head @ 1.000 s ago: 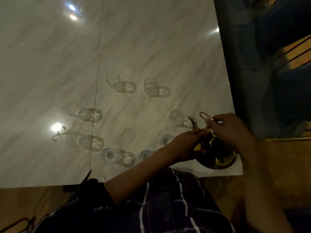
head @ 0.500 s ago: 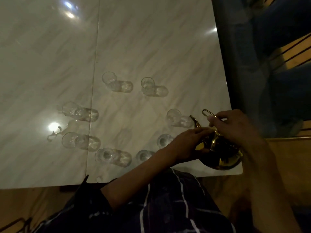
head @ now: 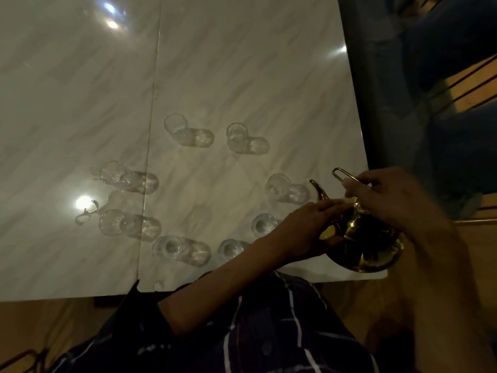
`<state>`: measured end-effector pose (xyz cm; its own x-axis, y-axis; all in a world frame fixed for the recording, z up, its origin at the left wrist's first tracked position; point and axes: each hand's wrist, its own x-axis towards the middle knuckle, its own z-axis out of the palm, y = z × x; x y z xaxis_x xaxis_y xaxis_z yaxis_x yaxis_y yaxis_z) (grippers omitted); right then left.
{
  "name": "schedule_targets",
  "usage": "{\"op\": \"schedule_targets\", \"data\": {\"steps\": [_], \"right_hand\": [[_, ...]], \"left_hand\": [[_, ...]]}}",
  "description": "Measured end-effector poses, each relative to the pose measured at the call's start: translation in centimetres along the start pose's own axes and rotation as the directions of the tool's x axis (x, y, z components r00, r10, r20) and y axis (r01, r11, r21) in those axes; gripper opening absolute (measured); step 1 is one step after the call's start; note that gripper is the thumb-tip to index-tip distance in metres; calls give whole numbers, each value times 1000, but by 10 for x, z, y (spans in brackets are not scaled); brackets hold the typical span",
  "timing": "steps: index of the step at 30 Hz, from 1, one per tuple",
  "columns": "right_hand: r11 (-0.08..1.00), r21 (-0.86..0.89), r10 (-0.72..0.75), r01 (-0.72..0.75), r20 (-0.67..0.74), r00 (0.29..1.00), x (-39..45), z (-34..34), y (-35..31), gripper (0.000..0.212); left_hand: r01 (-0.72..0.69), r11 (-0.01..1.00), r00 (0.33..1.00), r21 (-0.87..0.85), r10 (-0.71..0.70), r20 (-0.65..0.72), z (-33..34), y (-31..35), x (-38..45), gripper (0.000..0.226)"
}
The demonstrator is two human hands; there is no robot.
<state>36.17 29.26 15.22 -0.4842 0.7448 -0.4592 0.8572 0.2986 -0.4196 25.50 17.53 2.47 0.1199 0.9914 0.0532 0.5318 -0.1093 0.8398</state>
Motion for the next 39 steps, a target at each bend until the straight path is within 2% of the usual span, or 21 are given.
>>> {"op": "schedule_targets", "data": {"steps": [7, 15, 39], "right_hand": [[999, 29, 15, -15, -2, 1000, -9, -8, -9, 24], [1000, 20, -1, 2, -25, 1000, -16, -12, -16, 32], [1000, 10, 25, -25, -2, 1000, -19, -13, -29, 28]], "left_hand": [[-45, 999, 998, -5, 44, -39, -5, 9, -3, 66], [-111, 993, 989, -35, 107, -98, -11, 17, -6, 63], [-106, 994, 989, -35, 102, -106, -11, 13, -10, 64]]}}
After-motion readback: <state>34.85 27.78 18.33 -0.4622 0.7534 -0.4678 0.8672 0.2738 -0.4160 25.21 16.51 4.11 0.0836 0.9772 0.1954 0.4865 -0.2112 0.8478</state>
